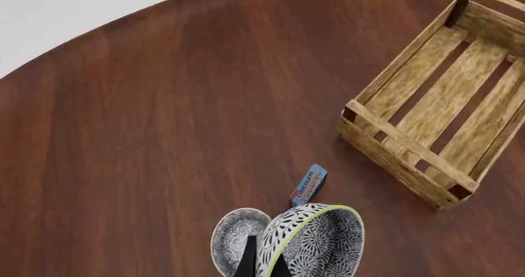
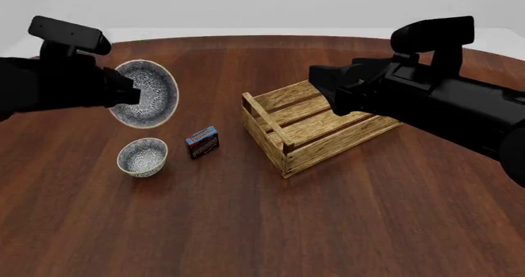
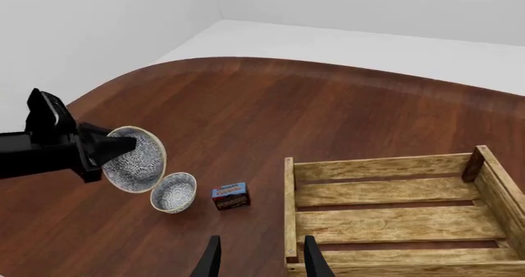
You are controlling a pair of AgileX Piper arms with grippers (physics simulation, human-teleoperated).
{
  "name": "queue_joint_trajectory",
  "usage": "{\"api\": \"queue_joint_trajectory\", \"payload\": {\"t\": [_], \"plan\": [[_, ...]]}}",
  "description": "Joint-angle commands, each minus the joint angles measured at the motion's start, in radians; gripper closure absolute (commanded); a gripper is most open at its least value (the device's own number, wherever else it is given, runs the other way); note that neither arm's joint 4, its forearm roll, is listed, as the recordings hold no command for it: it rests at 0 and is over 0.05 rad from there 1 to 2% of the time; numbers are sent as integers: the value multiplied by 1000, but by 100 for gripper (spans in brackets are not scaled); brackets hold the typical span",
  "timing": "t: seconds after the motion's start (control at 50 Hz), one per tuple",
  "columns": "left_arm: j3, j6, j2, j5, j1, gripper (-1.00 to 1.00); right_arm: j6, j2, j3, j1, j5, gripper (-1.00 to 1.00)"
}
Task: Stack the right bowl on the left bowl and place them in the tray.
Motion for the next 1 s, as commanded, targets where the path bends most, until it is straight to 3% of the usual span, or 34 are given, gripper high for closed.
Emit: {"api": "queue_joint_trajectory", "payload": {"t": [0.02,0.2,1.0], "plan": [[34,-2,39,-44,39,100,-1,-3,1,-2,1,-100],[77,33,60,-96,69,100,0,-6,0,-3,3,-100],[130,-13,210,-203,135,100,-1,-1,1,-9,-2,-100]]}}
